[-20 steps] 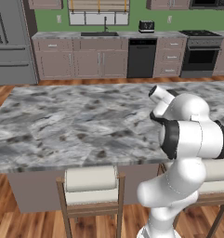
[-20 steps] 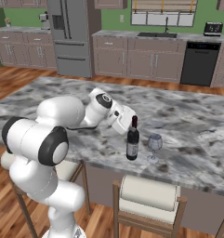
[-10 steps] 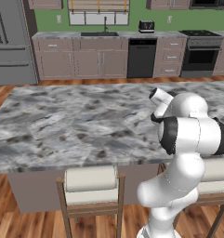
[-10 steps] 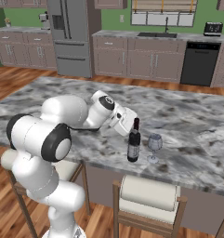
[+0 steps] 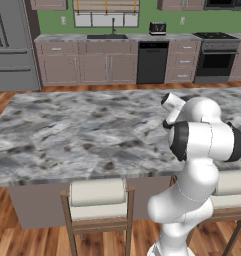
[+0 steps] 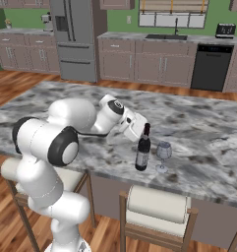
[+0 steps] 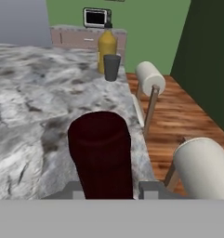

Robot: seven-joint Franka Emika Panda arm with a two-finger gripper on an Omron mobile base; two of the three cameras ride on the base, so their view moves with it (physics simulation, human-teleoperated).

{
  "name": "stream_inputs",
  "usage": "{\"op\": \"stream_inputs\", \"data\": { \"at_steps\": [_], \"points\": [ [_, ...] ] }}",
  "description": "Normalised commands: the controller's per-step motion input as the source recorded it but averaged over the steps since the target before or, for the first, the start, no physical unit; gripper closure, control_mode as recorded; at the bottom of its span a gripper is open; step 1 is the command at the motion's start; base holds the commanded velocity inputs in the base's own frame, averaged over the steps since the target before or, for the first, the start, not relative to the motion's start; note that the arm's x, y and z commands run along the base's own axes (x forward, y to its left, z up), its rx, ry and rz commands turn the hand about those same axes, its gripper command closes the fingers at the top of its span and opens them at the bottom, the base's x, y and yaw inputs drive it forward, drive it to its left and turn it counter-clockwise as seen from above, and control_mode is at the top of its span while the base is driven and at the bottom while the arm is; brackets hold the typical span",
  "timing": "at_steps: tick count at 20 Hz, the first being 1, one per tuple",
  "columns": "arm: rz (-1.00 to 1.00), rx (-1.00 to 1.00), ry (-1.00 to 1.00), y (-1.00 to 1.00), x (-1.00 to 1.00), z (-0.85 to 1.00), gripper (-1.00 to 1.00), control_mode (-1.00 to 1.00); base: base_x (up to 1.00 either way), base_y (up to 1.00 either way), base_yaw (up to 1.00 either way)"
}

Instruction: There is a wine glass and glass cup on the dining counter. Place the wine bottle next to the wine glass and the juice bottle next to the glass cup.

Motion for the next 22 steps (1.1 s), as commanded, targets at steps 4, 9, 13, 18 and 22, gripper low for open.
{"op": "stream_inputs", "data": {
  "at_steps": [4, 9, 13, 18, 22],
  "points": [
    [0.00, 0.00, 0.00, -0.01, 0.00, -0.09, 1.00, -1.00, 0.00, 0.00, 0.00],
    [0.00, 0.00, 0.00, 0.00, -0.13, -0.16, 1.00, -1.00, 0.00, 0.00, 0.00],
    [0.00, 0.00, 0.00, 0.00, -0.17, -0.17, 1.00, -1.00, 0.00, 0.00, 0.00],
    [0.00, 0.00, 0.00, 0.00, -0.14, -0.17, 1.00, -1.00, 0.00, 0.00, 0.00],
    [0.00, 0.00, 0.00, 0.03, -0.08, -0.23, 1.00, -1.00, 0.00, 0.00, 0.00]
  ]
}}
